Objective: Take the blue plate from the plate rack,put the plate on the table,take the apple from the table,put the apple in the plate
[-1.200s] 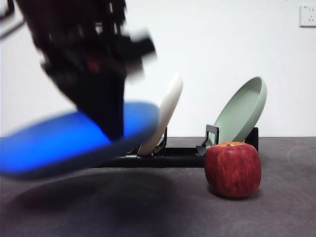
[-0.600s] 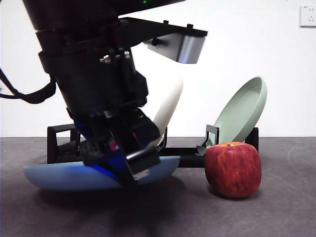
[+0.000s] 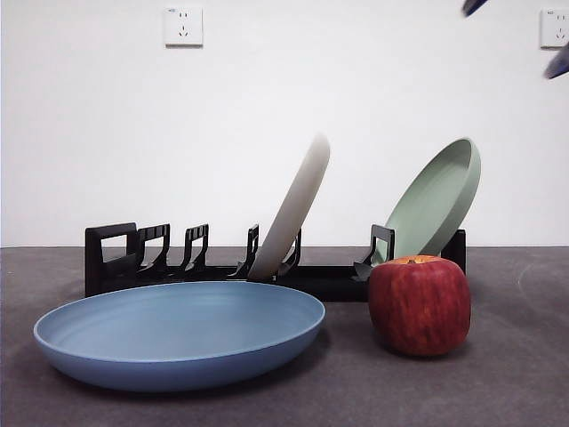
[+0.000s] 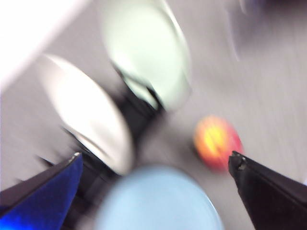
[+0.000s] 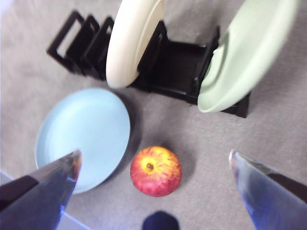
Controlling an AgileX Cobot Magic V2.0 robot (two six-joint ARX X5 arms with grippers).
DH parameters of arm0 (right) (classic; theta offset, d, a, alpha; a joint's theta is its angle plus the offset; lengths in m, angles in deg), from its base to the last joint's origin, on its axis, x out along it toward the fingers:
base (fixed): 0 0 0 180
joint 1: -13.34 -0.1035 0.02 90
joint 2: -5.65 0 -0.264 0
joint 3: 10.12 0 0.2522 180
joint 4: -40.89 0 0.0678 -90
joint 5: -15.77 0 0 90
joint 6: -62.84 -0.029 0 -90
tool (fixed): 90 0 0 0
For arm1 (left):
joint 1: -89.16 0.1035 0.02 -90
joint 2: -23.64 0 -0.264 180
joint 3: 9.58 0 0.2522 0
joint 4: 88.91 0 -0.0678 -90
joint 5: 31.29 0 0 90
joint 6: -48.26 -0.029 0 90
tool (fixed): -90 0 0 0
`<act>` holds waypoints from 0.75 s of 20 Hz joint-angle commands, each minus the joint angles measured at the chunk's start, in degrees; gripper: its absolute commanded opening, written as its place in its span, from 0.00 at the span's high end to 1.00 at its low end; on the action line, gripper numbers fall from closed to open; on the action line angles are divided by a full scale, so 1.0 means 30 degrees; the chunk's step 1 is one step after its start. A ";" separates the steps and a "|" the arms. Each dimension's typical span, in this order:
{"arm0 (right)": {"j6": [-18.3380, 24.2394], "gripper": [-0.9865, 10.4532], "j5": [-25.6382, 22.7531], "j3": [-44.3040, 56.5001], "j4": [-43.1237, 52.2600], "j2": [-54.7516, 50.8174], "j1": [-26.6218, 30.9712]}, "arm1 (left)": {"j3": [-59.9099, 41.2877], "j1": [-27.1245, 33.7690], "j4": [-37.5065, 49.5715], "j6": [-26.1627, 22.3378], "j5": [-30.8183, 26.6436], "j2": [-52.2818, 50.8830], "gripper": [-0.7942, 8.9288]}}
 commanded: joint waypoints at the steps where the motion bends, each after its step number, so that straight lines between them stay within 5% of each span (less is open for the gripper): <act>1: 0.0022 0.38 -0.0838 -0.0532 0.0036 0.1064 -0.1617 | 0.1996 0.0976 -0.0066 -0.0831 -0.1042 -0.1027 0.37; 8: 0.0415 0.33 -0.4940 -0.1151 -0.0408 0.5712 -0.5916 | 0.6615 0.5136 -0.2091 -0.1049 -0.1778 -0.2412 0.37; 15: 0.0641 0.33 -0.6754 -0.1151 -0.0284 1.0316 -0.6703 | 0.6776 0.6594 -0.4568 -0.0962 -0.1749 -0.2506 0.37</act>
